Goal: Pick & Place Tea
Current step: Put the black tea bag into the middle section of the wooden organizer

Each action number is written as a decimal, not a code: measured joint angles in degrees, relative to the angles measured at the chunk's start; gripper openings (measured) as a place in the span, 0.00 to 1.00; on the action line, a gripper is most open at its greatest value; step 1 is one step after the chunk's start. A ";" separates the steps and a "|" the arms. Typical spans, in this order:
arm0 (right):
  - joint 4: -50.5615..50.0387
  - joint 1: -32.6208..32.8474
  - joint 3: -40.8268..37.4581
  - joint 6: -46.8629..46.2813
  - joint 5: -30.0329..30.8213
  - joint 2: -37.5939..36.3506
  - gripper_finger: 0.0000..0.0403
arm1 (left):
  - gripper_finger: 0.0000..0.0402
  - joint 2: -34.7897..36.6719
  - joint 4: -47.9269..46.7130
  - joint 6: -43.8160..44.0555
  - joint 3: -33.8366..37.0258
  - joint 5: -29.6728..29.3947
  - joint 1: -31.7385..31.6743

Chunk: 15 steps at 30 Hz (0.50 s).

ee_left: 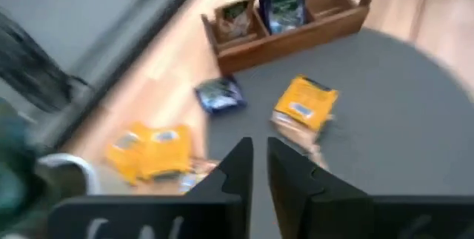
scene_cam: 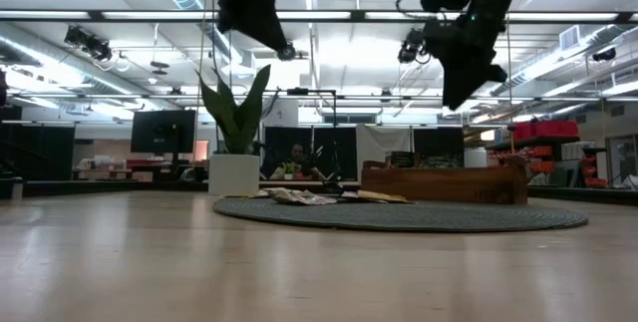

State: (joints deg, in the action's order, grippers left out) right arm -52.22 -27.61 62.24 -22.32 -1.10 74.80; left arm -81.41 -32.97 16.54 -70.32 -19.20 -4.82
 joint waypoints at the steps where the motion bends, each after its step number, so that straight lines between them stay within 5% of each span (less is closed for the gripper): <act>1: 0.91 0.11 0.00 -0.71 0.00 -0.91 0.25 | 0.16 -0.27 1.07 1.89 0.00 1.72 -1.00; 7: 7.82 0.08 0.00 -2.94 0.11 -5.71 0.25 | 0.36 -2.91 9.89 11.90 -0.04 7.55 -4.28; 15: 14.66 -0.86 0.00 -4.26 1.45 -9.72 0.25 | 0.45 -9.74 15.63 27.87 -0.04 -0.12 -4.06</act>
State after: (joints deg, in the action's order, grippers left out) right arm -37.56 -28.47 62.24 -26.57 0.35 65.07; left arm -91.15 -17.34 44.41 -70.37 -19.32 -8.88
